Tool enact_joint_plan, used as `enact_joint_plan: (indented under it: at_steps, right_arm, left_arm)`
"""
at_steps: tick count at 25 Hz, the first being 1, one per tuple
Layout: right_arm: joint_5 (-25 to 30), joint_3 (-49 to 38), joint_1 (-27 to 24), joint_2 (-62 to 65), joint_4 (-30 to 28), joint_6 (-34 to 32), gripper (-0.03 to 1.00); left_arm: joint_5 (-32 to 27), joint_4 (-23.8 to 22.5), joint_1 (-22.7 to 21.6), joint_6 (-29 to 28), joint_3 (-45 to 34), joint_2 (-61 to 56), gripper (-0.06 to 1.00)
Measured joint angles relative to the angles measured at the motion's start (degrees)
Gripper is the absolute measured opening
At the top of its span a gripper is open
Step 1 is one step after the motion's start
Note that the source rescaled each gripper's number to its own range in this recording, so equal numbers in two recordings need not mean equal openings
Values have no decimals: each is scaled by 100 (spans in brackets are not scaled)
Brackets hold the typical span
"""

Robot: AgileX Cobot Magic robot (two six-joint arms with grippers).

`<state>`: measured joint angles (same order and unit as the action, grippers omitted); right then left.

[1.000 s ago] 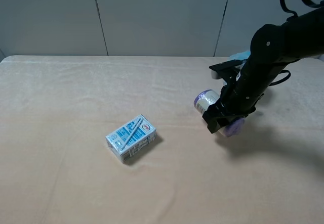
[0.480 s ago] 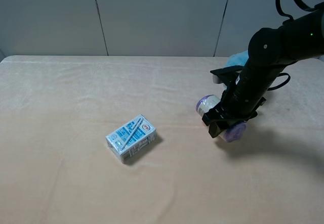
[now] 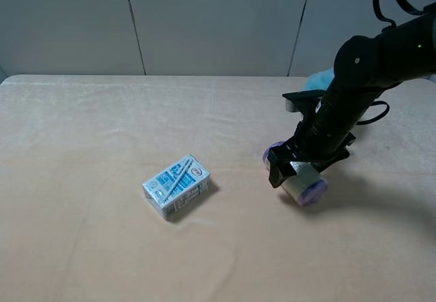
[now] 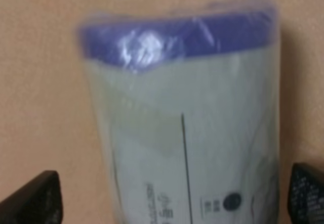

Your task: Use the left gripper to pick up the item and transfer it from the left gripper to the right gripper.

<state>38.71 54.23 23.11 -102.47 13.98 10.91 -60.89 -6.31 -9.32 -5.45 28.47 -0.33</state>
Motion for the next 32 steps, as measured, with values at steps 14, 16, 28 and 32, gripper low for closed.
enact_joint_plan:
  at_steps: [14, 16, 28, 32]
  right_arm:
    - [986, 597, 0, 8, -53, 0, 100]
    - [1261, 777, 0, 55, -53, -24, 100]
    - [1964, 997, 0, 1602, -444, -369, 100]
    - [2362, 997, 0, 2237, -666, -536, 100]
  left_arm:
    - [4, 0, 0, 0, 0, 0, 94]
    - [4, 0, 0, 0, 0, 0, 94]
    - [4, 0, 0, 0, 0, 0, 94]
    - [4, 0, 0, 0, 0, 0, 94]
